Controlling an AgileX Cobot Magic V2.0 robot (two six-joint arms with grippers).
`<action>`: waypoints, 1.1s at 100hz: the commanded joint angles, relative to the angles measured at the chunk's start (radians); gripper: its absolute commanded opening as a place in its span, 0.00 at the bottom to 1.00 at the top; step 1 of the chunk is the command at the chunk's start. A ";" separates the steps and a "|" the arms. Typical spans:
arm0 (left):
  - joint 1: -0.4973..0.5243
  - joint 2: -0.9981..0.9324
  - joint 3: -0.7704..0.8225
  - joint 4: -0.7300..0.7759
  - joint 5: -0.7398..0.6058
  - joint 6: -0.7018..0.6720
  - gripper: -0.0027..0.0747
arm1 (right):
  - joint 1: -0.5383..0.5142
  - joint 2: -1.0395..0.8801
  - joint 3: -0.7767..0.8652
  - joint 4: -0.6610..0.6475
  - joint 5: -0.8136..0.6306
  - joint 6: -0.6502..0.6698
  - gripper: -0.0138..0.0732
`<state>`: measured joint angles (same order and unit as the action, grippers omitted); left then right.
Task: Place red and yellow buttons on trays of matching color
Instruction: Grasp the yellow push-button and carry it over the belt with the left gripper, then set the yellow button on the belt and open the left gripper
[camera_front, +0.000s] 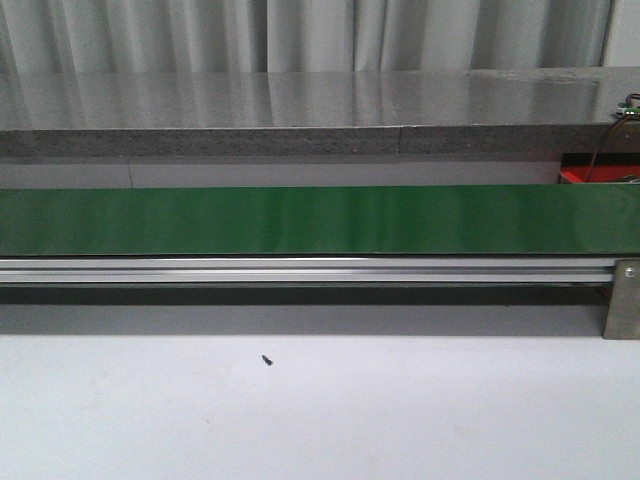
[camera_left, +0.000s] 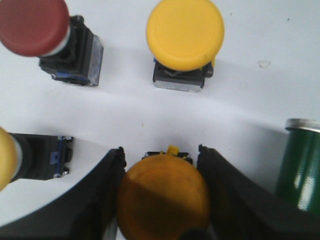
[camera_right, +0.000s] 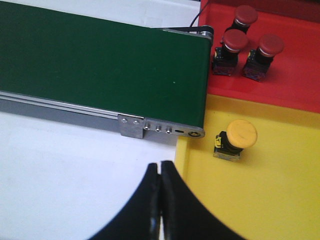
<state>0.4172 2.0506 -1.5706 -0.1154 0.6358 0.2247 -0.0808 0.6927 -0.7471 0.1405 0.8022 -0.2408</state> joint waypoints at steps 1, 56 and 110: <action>-0.004 -0.129 -0.029 -0.005 -0.004 -0.008 0.13 | -0.003 -0.004 -0.023 0.008 -0.059 -0.001 0.08; -0.134 -0.365 0.018 -0.014 0.216 -0.008 0.12 | -0.003 -0.004 -0.023 0.008 -0.059 -0.001 0.08; -0.213 -0.365 0.186 0.065 0.118 -0.008 0.12 | -0.003 -0.004 -0.023 0.008 -0.058 -0.001 0.08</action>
<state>0.2096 1.7394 -1.3807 -0.0609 0.8203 0.2219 -0.0808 0.6927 -0.7471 0.1405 0.8022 -0.2408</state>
